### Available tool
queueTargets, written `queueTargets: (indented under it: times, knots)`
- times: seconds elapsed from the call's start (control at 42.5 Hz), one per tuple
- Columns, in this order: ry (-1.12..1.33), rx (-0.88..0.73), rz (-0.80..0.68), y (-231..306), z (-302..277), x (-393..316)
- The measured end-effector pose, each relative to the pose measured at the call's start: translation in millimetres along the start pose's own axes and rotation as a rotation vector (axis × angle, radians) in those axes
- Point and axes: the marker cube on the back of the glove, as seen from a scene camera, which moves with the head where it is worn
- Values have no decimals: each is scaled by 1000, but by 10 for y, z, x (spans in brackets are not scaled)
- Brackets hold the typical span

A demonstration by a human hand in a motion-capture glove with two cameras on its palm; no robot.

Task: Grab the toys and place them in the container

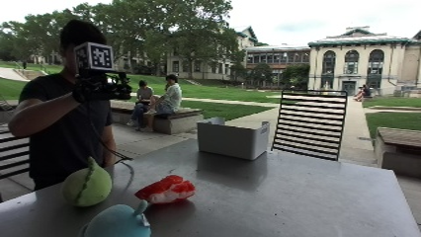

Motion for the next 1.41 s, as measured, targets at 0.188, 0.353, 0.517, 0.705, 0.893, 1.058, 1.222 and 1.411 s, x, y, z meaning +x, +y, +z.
queueTargets:
  times: [0.188,0.353,0.517,0.705,0.893,1.058,1.222,1.411]
  knots:
    - [-36,-39,26,189,492,406]
    - [-40,-101,49,287,1086,656]
    - [-47,-151,82,334,1587,817]
    - [-58,-201,75,381,1994,901]
    - [-89,-281,64,439,2321,929]
    - [-82,-319,55,432,2537,977]
    - [-78,-335,78,418,2712,1042]
    - [-97,-342,81,423,2755,1038]
